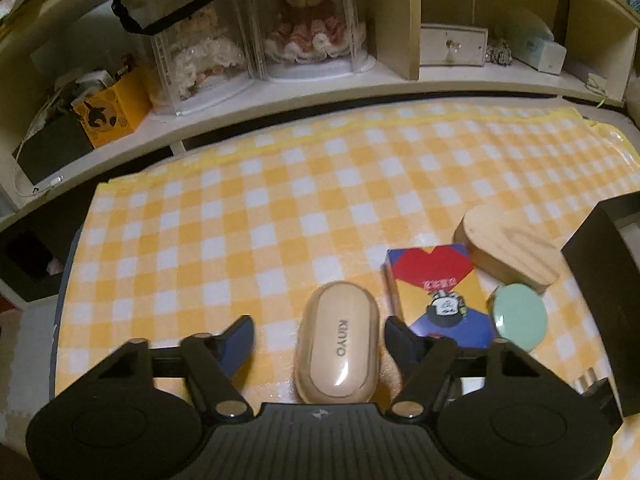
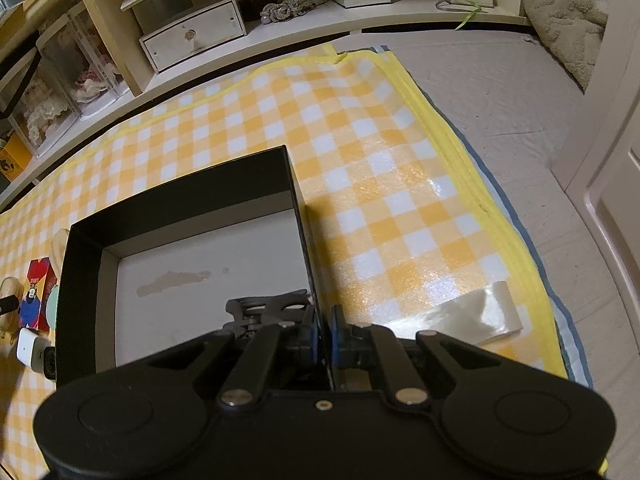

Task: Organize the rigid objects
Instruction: 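Move the left gripper to the beige KIUYO earbud case and close, then carry the earbud case with the left gripper into the box and release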

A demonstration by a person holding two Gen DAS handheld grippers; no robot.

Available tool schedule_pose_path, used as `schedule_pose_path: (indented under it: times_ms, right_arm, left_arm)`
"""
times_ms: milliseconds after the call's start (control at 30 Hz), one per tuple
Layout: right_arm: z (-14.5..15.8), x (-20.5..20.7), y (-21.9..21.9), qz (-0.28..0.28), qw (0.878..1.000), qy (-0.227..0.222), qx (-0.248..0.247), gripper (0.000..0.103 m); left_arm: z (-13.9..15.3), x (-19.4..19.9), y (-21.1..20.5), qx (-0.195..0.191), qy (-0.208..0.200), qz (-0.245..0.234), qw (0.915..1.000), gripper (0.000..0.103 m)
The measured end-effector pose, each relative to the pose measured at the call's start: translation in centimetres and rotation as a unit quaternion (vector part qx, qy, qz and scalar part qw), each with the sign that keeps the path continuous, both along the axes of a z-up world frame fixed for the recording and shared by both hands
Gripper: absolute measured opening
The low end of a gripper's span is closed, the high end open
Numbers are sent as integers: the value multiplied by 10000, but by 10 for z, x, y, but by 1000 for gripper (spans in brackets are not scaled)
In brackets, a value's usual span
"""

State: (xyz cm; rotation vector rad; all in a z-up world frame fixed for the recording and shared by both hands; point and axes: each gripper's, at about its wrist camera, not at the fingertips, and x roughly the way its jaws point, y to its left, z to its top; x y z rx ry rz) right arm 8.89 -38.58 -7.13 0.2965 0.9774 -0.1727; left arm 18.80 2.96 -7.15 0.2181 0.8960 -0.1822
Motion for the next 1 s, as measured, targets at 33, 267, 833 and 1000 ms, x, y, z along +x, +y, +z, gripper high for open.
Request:
schedule_pose_path:
  times_ms: [33, 267, 833, 1000]
  right_arm:
    - [0, 1, 0, -1, 10000, 5, -4, 7]
    - [0, 1, 1, 6, 10000, 20, -32, 7]
    - [-1, 1, 2, 43, 10000, 29, -60, 6]
    - [-1, 1, 3, 73, 9999, 43, -93, 6]
  left_arm:
    - [-1, 1, 2, -71, 45, -3, 10000, 64]
    - [0, -2, 0, -265, 175, 151, 9994, 45]
    - [67, -59, -62, -1544, -175, 245, 9876, 44]
    - [76, -73, -130, -1954, -114, -228, 9804, 44]
